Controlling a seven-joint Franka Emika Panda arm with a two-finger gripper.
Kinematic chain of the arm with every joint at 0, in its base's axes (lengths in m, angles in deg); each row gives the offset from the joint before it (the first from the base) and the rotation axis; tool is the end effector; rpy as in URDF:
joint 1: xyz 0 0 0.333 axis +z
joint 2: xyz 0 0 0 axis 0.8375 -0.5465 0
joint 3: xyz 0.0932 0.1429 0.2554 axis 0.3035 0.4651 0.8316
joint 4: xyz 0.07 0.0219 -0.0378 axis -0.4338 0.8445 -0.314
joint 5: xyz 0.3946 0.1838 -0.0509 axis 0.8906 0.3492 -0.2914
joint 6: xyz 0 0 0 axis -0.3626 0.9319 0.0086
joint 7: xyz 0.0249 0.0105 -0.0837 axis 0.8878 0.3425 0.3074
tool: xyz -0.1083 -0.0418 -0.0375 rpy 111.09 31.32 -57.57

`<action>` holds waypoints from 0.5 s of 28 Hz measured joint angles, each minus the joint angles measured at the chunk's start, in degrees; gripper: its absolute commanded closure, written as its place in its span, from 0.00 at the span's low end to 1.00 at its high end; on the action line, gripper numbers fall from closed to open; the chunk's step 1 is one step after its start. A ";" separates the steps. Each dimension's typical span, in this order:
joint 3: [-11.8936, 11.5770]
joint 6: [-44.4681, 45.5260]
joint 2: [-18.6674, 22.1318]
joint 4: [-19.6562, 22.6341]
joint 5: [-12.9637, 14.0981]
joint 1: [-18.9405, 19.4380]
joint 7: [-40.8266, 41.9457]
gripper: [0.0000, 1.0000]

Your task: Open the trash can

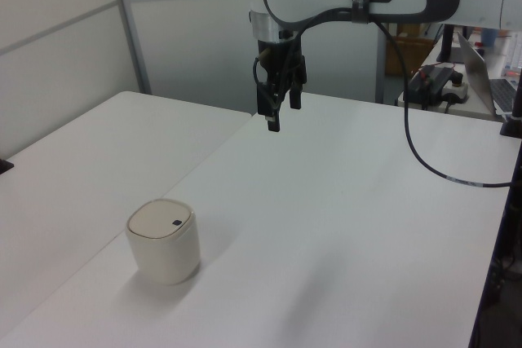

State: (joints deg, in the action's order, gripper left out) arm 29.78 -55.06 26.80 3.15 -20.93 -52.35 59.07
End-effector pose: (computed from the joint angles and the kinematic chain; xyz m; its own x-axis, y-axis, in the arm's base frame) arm 0.6377 -0.0010 0.5966 0.9995 0.0275 0.0133 0.0271 -0.9991 0.0319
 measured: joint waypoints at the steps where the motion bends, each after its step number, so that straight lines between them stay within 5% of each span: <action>1: 0.00 0.00 0.00 0.00 0.00 0.00 0.00 0.21; 2: 0.00 0.03 0.01 0.00 0.00 0.00 0.11 0.33; 5: 0.00 0.60 0.10 0.00 0.00 0.01 0.63 0.91; 6: 0.01 0.78 0.14 0.00 0.00 0.02 0.79 1.00; 14: 0.06 1.22 0.26 0.00 0.00 0.05 1.21 1.00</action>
State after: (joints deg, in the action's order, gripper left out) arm 29.84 -53.83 27.06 3.15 -20.93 -52.31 60.28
